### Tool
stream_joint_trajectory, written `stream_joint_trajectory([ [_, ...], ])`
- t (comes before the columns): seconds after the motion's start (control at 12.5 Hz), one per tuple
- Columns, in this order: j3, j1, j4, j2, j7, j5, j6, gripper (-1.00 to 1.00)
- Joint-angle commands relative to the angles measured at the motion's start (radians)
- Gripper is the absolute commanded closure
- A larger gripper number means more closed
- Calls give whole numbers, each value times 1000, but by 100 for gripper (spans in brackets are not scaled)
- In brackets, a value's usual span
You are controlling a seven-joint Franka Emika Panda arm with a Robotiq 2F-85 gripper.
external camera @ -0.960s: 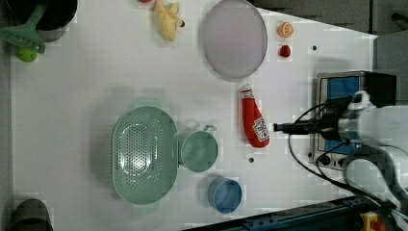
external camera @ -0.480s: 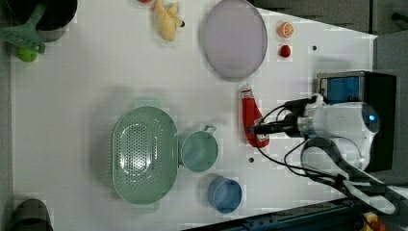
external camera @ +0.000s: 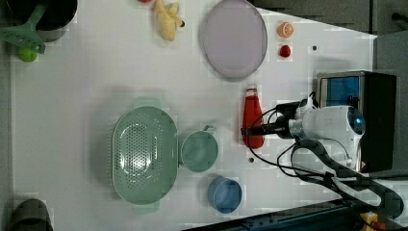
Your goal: Pick Ketchup from the table and place it in strainer.
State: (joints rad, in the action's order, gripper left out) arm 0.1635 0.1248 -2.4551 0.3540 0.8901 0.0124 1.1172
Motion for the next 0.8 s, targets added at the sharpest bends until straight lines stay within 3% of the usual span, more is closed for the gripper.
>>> stream_joint_trajectory([
  [0.08, 3, 0, -4, -7, 45, -3, 30, -44],
  [0.16, 5, 0, -3, -13, 45, -3, 30, -29],
  [0.56, 34, -1, 6, -179, 28, 1, -60, -29],
  [0.8, 80, -3, 53, -350, -23, 5, -277, -29],
])
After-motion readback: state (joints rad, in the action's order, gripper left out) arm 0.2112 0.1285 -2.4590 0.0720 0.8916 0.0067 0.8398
